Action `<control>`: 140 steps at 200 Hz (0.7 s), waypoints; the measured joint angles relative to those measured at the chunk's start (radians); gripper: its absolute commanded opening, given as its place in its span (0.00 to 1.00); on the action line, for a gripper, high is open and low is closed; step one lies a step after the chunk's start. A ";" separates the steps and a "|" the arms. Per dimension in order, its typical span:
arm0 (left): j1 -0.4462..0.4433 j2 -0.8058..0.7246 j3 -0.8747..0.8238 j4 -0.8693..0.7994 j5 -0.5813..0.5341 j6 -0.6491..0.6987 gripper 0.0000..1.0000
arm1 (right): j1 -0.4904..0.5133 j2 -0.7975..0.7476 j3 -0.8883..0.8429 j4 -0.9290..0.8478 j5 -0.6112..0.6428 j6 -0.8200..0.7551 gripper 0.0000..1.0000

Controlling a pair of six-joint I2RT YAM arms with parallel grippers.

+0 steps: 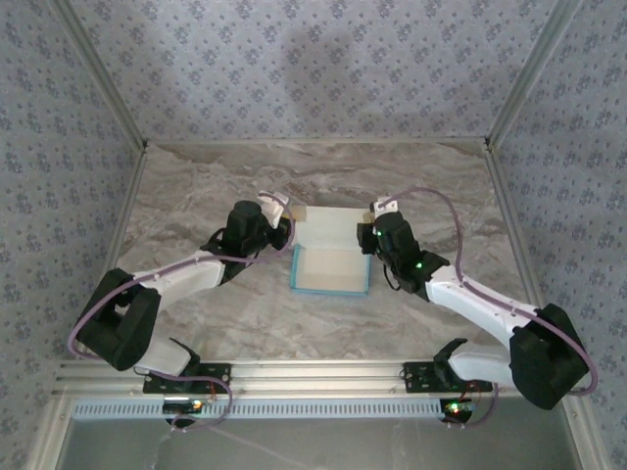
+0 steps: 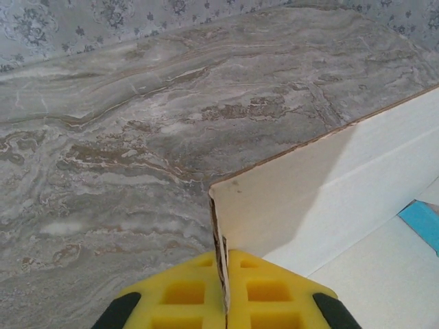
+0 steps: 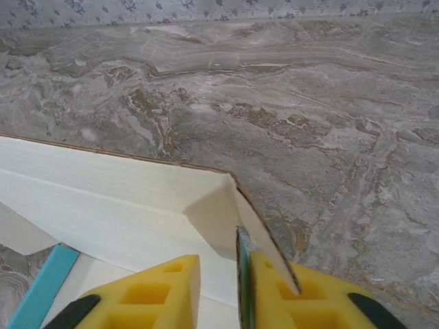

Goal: Fold the paper box

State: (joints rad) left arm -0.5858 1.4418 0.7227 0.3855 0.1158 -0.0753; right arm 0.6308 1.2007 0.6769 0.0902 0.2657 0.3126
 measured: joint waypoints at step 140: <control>0.124 0.000 0.049 -0.200 0.374 0.160 0.55 | -0.351 -0.023 -0.007 -0.071 -0.575 -0.307 0.62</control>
State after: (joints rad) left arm -0.4618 1.4418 0.7715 0.1852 0.4896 0.0849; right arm 0.2802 1.1778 0.6697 0.0193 -0.3088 0.0051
